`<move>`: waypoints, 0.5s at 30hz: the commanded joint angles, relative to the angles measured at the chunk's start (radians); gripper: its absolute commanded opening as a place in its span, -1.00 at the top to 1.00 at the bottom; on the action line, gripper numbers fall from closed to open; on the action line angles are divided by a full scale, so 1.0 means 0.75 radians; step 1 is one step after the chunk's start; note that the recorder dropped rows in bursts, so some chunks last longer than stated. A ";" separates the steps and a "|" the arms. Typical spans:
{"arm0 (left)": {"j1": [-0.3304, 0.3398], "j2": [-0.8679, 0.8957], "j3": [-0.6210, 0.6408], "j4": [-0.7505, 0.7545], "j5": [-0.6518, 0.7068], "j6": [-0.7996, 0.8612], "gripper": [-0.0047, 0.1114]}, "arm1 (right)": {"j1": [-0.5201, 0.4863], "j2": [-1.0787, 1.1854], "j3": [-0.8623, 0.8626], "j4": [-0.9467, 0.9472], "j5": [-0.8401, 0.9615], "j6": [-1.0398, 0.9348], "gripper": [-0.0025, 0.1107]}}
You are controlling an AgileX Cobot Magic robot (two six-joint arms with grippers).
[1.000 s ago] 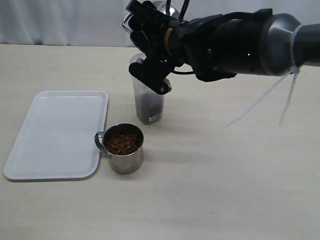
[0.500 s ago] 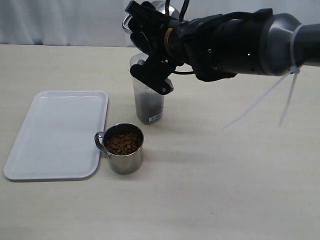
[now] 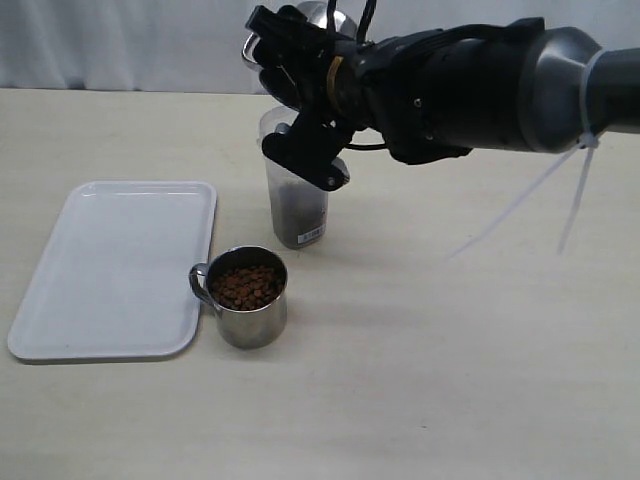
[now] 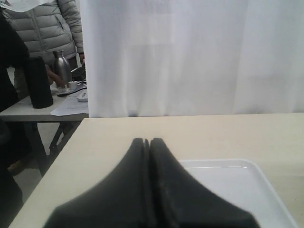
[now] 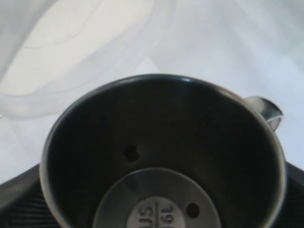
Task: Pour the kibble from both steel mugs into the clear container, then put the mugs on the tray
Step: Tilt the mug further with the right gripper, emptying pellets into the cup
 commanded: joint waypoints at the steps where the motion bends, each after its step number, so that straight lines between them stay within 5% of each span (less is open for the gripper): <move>1: -0.003 -0.003 0.004 0.001 -0.009 -0.008 0.92 | 0.022 -0.014 0.003 -0.003 0.008 -0.015 0.88; 15: -0.003 -0.003 0.004 0.001 -0.006 -0.008 0.92 | 0.022 -0.016 0.003 -0.003 0.016 -0.163 0.88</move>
